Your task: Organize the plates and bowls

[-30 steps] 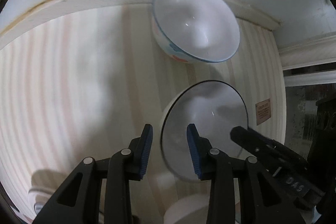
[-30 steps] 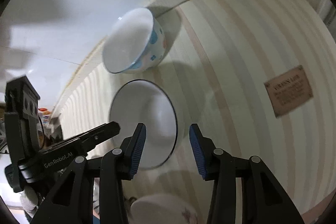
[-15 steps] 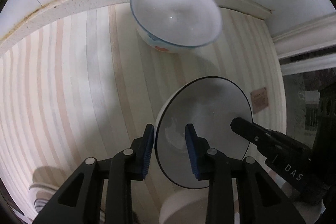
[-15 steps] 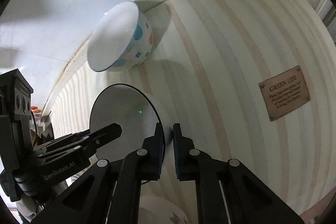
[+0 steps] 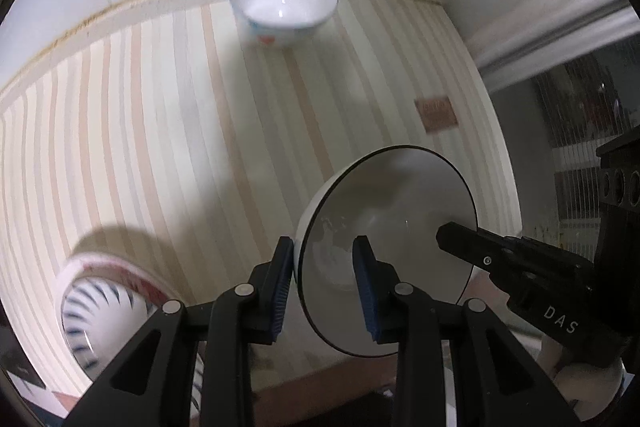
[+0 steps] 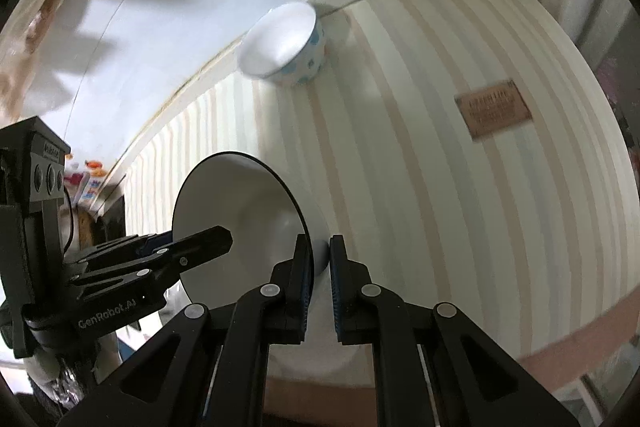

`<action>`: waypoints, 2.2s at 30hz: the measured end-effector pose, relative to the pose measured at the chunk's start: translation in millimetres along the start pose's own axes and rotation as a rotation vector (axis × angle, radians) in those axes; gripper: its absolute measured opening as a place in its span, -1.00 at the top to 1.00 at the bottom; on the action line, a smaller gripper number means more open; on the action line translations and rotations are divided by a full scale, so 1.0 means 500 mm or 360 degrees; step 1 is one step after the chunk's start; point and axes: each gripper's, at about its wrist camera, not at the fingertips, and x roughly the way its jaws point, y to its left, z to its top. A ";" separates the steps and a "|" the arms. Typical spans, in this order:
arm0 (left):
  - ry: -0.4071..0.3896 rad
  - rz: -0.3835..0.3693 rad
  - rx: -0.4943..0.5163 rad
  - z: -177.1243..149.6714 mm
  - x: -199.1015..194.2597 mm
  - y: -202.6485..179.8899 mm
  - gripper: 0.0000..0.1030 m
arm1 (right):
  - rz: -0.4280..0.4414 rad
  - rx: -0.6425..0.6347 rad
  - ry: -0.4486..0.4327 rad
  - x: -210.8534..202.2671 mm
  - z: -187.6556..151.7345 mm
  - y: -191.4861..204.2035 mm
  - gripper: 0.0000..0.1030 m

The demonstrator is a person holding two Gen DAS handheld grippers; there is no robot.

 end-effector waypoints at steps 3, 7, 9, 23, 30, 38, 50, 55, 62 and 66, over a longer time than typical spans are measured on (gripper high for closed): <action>0.0049 0.0022 0.0004 -0.035 0.021 -0.002 0.46 | -0.0002 0.0012 0.0034 -0.008 -0.043 -0.012 0.79; 0.0103 0.0052 0.0006 -0.061 0.051 -0.003 0.46 | 0.0001 0.0049 0.0087 0.009 -0.090 -0.028 0.79; 0.0128 0.0073 0.0008 -0.067 0.065 -0.005 0.46 | -0.0011 0.0050 0.0113 0.024 -0.103 -0.033 0.79; 0.0170 0.0203 0.0071 -0.086 0.102 -0.015 0.46 | -0.0051 0.0043 0.0182 0.067 -0.119 -0.048 0.79; 0.0180 0.0206 0.0073 -0.088 0.106 -0.013 0.46 | -0.0083 0.0042 0.0204 0.072 -0.113 -0.043 0.79; 0.0218 0.0134 0.0016 -0.081 0.104 0.006 0.46 | -0.0081 0.0083 0.0236 0.079 -0.109 -0.048 0.78; 0.0117 0.0115 -0.0034 -0.061 0.022 0.033 0.45 | -0.0022 0.0133 0.0241 0.063 -0.103 -0.052 0.78; -0.0095 0.0059 -0.0144 0.032 -0.051 0.075 0.39 | 0.0039 0.0127 0.0074 -0.008 -0.042 -0.042 0.71; -0.0240 0.0080 -0.0315 0.223 -0.029 0.159 0.39 | 0.0142 0.0097 -0.0142 -0.011 0.145 -0.008 0.26; -0.0197 0.0099 -0.0345 0.309 0.039 0.188 0.39 | 0.0119 0.0039 -0.0151 0.061 0.263 0.017 0.26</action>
